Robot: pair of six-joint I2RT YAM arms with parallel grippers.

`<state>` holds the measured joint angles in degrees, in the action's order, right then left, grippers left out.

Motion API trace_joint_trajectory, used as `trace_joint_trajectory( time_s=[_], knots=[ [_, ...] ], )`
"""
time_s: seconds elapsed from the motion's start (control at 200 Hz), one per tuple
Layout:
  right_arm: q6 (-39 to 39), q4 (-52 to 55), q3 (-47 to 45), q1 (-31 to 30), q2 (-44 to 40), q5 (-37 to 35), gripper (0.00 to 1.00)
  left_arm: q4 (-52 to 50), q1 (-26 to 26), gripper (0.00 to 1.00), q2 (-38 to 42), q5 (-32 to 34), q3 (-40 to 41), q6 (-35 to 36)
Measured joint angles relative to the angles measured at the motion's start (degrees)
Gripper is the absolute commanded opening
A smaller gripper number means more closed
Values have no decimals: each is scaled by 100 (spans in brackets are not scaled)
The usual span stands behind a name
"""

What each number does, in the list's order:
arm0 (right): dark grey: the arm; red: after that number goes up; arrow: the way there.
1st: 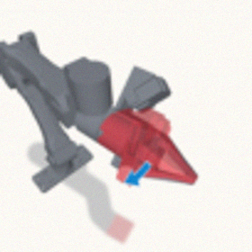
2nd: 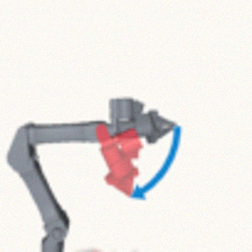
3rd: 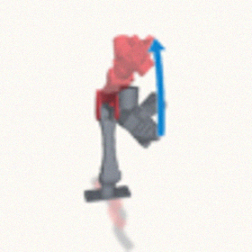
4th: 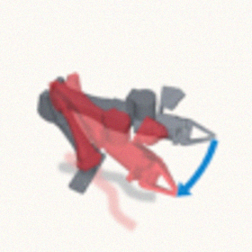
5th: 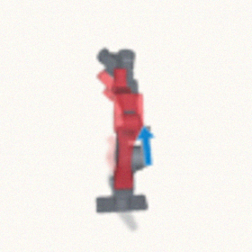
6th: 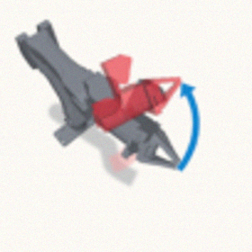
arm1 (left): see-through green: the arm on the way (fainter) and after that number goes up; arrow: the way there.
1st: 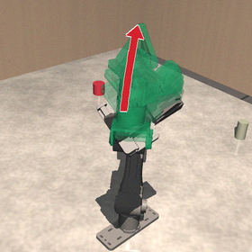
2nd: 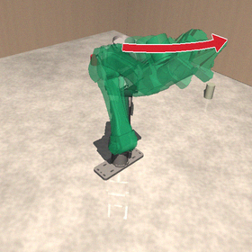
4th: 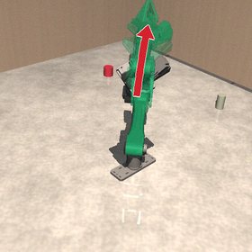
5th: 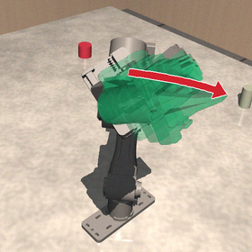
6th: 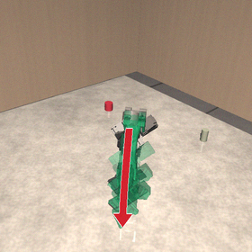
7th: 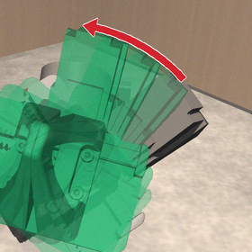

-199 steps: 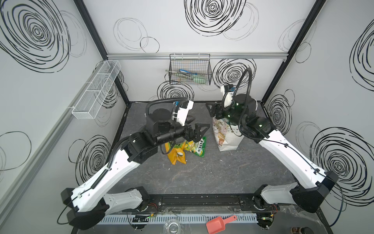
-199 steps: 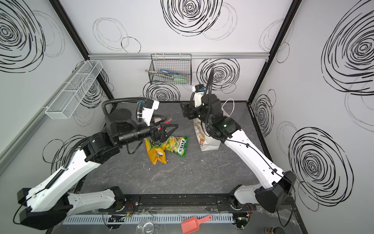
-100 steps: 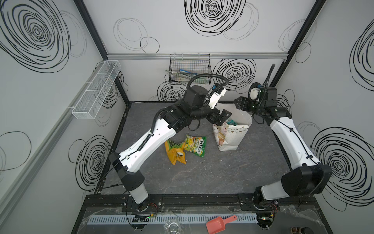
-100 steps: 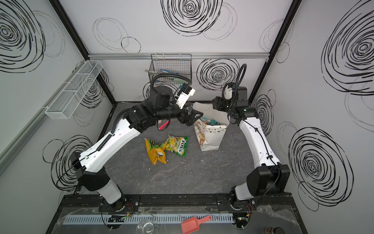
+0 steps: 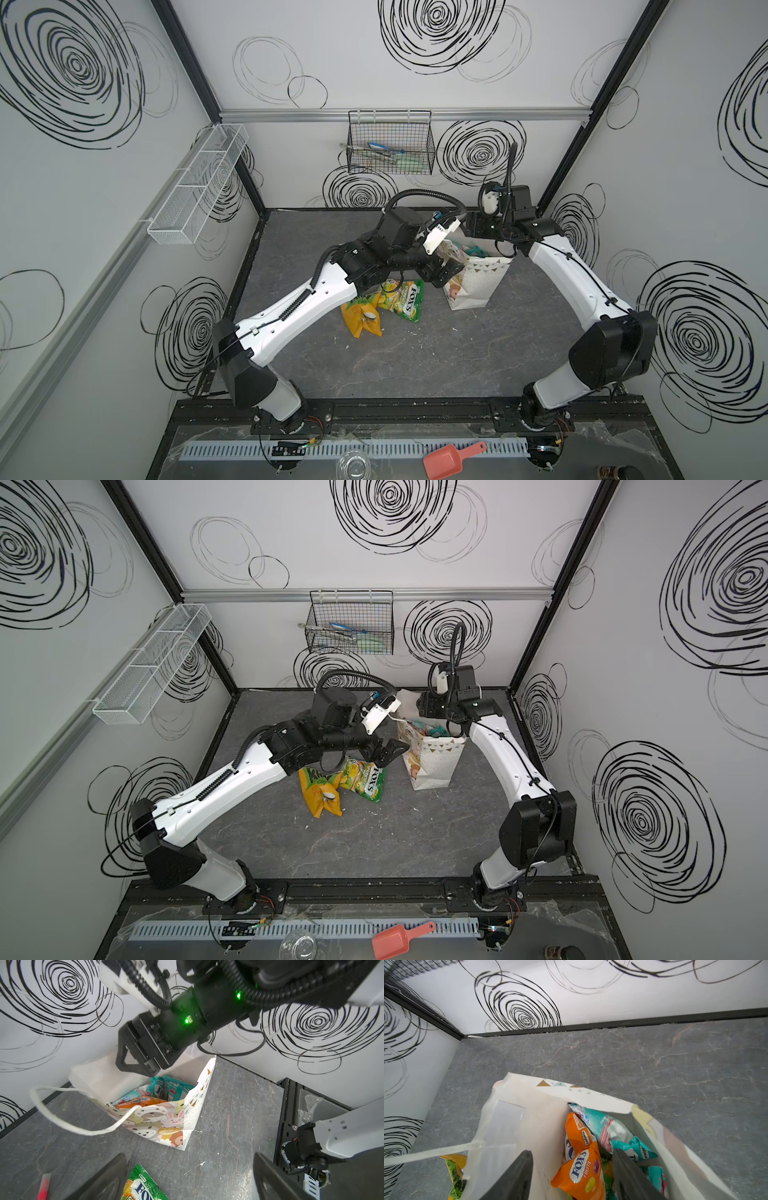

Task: Take the snacks out of the paper bag
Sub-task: Pick up the snack from the paper bag.

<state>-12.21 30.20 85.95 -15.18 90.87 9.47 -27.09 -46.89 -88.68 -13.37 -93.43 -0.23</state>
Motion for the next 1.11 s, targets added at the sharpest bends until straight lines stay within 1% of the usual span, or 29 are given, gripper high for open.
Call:
trace_joint_trajectory(
  time_s=[0.115, 0.255, 0.3, 0.36, 0.63, 0.7, 0.835, 1.011, 1.061, 1.106],
  knots=[
    [44, 122, 0, -68, 293, -125, 67, 382, 330, 96, 168, -284, 203, -203],
    [90, 376, 11, -164, 684, -221, 68, 986, 1019, 96, 501, -868, 758, -595],
    [94, 483, 35, -190, 804, -251, 68, 1080, 1202, 96, 551, -968, 835, -664],
    [90, 647, 94, -234, 970, -284, 68, 1152, 1318, 96, 570, -1032, 850, -688],
    [50, 756, 164, -299, 1296, -380, 77, 1381, 1154, 96, 684, -1311, 881, -640],
    [37, 708, 105, -304, 1305, -380, 77, 1401, 1117, 96, 695, -1318, 903, -610],
    [-2, 535, -160, -337, 1305, -380, 75, 1392, 1049, 96, 699, -1305, 957, -531],
    [-114, 315, -704, -498, 1305, -398, 75, 1355, 938, 96, 699, -1209, 964, -426],
    [-157, 245, -798, -538, 1303, -400, 72, 1349, 909, 96, 699, -1172, 964, -400],
    [-179, 190, -844, -577, 1300, -407, 67, 1349, 892, 96, 699, -1132, 964, -369]
  ],
)
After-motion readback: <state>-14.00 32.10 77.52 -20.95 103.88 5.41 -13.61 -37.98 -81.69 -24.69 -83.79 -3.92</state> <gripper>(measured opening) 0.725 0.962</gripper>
